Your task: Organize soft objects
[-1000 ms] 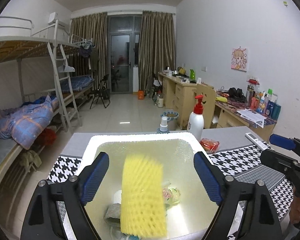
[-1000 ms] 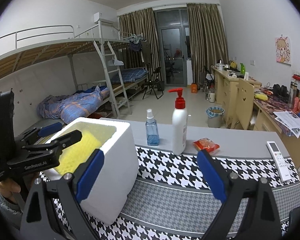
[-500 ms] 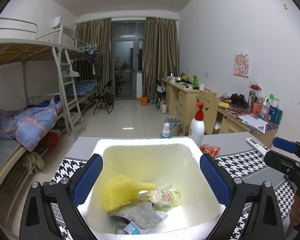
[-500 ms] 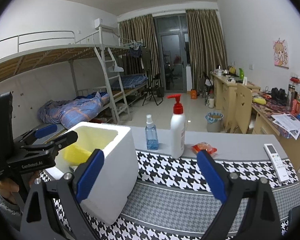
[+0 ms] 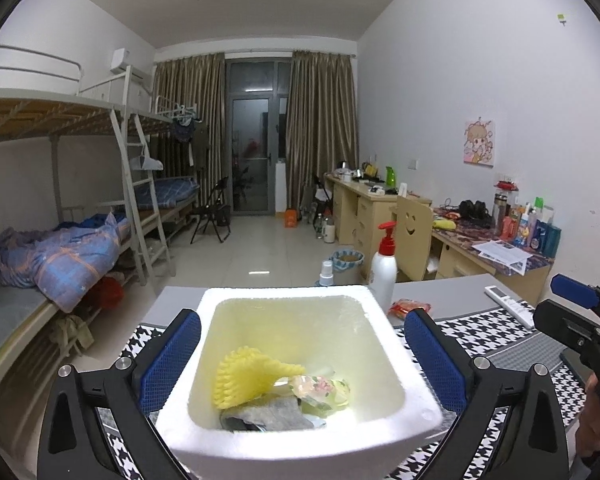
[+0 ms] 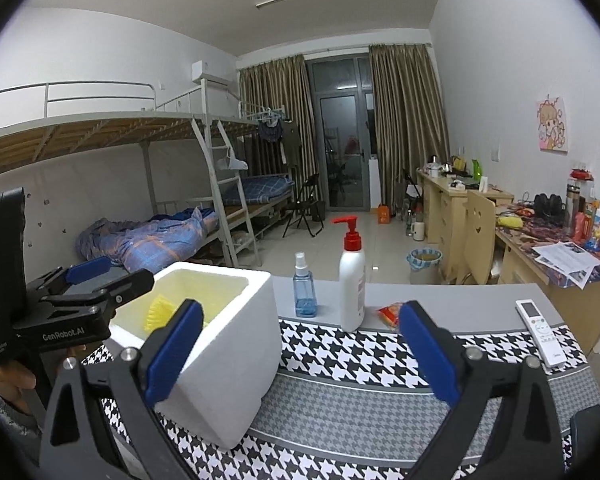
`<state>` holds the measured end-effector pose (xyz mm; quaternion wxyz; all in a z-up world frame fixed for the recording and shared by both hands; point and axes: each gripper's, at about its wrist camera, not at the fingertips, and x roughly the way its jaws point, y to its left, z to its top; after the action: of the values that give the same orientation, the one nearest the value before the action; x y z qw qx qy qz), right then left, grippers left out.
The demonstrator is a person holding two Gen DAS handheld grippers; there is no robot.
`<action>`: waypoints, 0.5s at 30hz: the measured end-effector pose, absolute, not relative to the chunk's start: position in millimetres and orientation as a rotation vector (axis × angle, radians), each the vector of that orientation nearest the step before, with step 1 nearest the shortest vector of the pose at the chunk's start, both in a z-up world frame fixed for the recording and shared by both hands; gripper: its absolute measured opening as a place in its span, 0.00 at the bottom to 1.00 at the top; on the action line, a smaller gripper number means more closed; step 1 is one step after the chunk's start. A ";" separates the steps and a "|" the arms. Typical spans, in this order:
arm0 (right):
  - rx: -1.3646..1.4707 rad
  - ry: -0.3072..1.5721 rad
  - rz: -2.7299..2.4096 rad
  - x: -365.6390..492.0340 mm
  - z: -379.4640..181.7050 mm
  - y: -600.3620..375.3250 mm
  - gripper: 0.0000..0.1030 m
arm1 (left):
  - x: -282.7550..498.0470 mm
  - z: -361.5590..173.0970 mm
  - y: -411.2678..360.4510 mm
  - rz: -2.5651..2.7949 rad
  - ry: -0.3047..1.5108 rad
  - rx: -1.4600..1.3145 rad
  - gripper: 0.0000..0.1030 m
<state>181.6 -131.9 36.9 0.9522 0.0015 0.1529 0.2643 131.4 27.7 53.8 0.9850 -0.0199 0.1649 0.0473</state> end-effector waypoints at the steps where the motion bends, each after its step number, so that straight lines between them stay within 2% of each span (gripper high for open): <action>1: 0.003 0.309 0.533 178.7 37.3 -132.8 0.97 | 127.4 54.6 26.1 0.092 0.327 -0.041 0.99; 15: -0.003 0.264 0.457 143.5 38.1 -141.5 0.99 | 87.9 57.5 17.7 0.108 0.272 -0.037 0.99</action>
<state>143.5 -141.5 38.1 0.9653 -0.0015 0.1307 0.2260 87.9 17.7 57.5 0.9891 -0.0184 0.1354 0.0540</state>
